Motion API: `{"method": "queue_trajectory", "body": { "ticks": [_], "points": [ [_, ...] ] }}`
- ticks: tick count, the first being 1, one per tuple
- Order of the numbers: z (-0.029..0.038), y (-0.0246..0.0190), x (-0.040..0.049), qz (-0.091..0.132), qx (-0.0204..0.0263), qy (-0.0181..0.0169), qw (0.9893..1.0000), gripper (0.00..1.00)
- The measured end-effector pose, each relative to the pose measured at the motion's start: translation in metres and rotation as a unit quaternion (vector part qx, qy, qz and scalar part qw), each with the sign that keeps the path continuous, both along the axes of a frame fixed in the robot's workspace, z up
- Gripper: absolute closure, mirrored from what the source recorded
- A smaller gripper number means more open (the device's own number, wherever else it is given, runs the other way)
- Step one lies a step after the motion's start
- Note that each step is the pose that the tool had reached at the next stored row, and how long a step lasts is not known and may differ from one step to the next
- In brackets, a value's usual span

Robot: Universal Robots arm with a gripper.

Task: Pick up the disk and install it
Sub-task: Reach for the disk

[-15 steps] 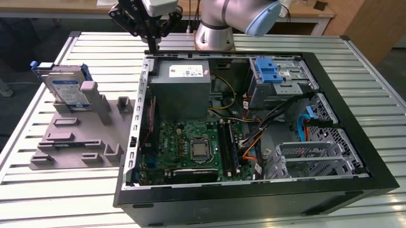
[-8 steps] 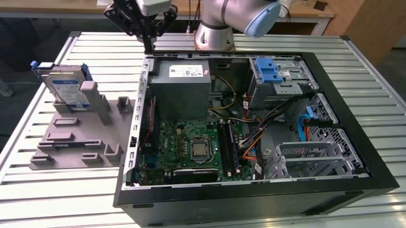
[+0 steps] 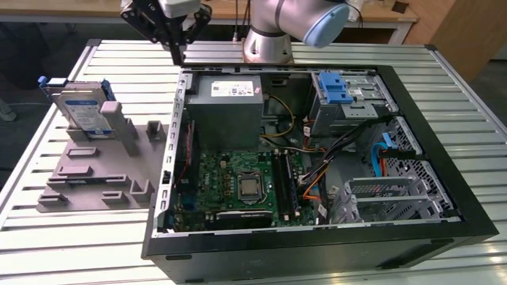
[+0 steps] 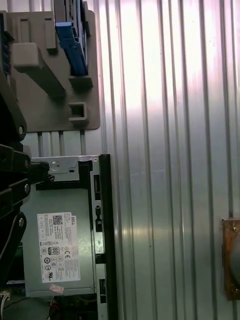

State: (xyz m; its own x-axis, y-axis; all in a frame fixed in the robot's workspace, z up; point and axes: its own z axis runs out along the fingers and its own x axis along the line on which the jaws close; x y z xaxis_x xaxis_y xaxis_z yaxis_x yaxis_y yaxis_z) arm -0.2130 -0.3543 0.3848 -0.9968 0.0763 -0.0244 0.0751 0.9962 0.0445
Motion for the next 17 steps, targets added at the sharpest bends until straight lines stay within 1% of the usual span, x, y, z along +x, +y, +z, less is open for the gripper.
{"method": "queue_trajectory", "body": {
  "ticks": [4, 7, 9, 14, 17],
  "points": [
    [-0.0004, 0.0031, -0.0100, 0.000, -0.0001, 0.0001, 1.0000, 0.89],
    [-0.0008, 0.0037, -0.0165, 0.000, 0.0000, 0.0001, 1.0000, 0.89],
    [-0.0010, 0.0037, -0.0189, 0.004, 0.0000, 0.0001, 1.0000, 0.89],
    [-0.0015, 0.0038, -0.0211, 0.028, -0.0001, 0.0002, 0.9996, 0.89],
    [-0.0018, 0.0047, -0.0264, 0.032, -0.0001, 0.0001, 0.9995, 0.89]
  ]
}}
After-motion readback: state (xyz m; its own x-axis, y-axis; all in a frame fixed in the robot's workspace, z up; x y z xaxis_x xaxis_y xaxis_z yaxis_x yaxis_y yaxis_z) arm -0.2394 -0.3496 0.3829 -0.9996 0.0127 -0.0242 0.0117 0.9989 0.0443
